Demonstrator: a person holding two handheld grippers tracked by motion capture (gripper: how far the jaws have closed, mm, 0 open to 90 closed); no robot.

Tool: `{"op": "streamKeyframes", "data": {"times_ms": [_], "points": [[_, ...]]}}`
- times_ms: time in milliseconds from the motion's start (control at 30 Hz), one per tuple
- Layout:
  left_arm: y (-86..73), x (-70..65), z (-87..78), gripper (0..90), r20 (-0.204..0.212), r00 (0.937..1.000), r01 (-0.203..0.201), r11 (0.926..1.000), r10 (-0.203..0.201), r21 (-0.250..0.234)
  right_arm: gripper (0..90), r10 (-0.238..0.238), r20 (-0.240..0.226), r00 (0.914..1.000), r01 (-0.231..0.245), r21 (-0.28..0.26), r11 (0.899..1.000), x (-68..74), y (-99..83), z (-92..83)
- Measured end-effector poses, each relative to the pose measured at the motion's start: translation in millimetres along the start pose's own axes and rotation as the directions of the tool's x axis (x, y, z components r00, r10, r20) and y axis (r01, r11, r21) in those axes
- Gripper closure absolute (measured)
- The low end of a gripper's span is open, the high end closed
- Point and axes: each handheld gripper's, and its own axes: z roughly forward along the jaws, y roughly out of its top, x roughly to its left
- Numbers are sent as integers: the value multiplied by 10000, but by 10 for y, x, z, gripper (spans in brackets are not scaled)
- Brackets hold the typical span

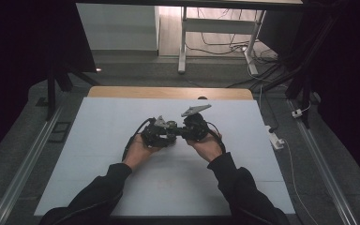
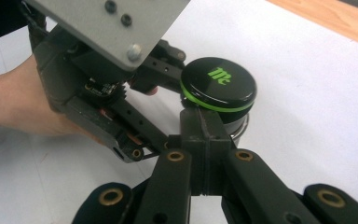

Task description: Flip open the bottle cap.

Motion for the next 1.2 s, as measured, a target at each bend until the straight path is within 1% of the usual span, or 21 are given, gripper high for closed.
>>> {"op": "streamKeyframes", "data": {"times_ms": [300,533,867,933,1000,1067,1200], "points": [[-6,-3,5,543,-23,10000,20,10000,-20,-34,898,10,103,9999,-9,-147,9999,-37,38,-15],[-4,-6,9,542,-71,10000,-66,10000,66,27,899,17,164,9999,-11,-350,9994,-64,97,-18],[-9,-3,14,542,-48,10000,-40,10000,40,-11,899,14,209,9998,-2,-555,9985,-103,206,49],[-10,-4,16,542,-52,10000,-24,10000,24,-15,899,102,224,9997,-90,-530,9986,-113,217,73],[-11,-3,16,542,-34,10000,-33,10000,33,-11,898,88,241,9997,-75,-531,9986,-135,225,101],[-12,-4,17,542,-43,10000,-28,10000,28,-13,898,217,180,9996,-205,-611,9979,-158,231,120],[-15,-4,18,542,-52,10000,-52,10000,52,-17,898,354,329,9988,-331,-677,9972,-203,244,132]]}}
